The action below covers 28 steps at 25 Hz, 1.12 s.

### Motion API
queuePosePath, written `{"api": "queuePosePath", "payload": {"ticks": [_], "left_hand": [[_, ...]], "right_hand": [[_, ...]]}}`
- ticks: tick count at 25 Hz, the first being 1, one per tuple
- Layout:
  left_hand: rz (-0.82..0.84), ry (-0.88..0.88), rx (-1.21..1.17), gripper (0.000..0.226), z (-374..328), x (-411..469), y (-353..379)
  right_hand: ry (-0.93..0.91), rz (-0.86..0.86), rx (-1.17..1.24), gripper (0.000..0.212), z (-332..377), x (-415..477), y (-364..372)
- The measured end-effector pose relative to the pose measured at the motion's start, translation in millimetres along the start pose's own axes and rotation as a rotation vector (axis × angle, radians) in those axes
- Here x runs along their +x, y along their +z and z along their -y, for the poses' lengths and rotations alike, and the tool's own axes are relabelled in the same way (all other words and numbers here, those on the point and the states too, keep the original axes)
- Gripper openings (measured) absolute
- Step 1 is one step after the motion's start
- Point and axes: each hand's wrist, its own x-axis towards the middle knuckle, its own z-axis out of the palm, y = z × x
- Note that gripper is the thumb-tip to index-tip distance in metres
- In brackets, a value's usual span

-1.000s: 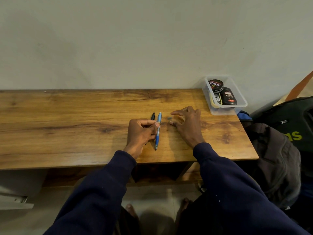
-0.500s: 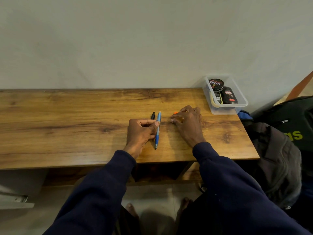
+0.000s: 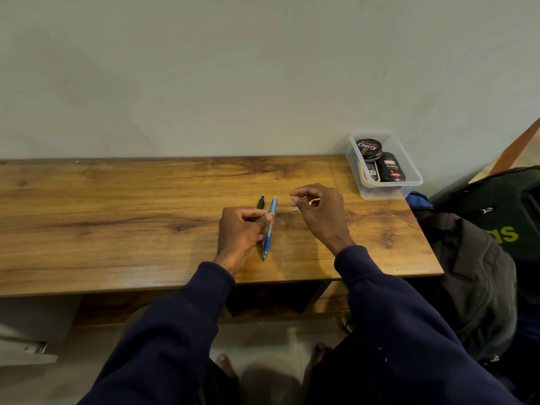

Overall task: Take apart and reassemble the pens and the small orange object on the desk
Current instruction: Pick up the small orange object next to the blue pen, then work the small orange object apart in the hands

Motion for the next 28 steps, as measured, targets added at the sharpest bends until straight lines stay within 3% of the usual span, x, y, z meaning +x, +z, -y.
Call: {"api": "queuePosePath", "payload": {"ticks": [10,19,28], "left_hand": [[-0.172,0.166,0.501,0.014,2,8,2],[-0.194,0.209,0.676,0.015,3,13,13],[-0.177,0.286,0.678,0.02,8,16,8]], "right_hand": [[0.045,0.019,-0.113,0.017,-15,-7,-8],[0.114,-0.038,-0.207,0.013,-26,-1,-16],[0.198,0.008,-0.294,0.016,-28,0,-18]]}}
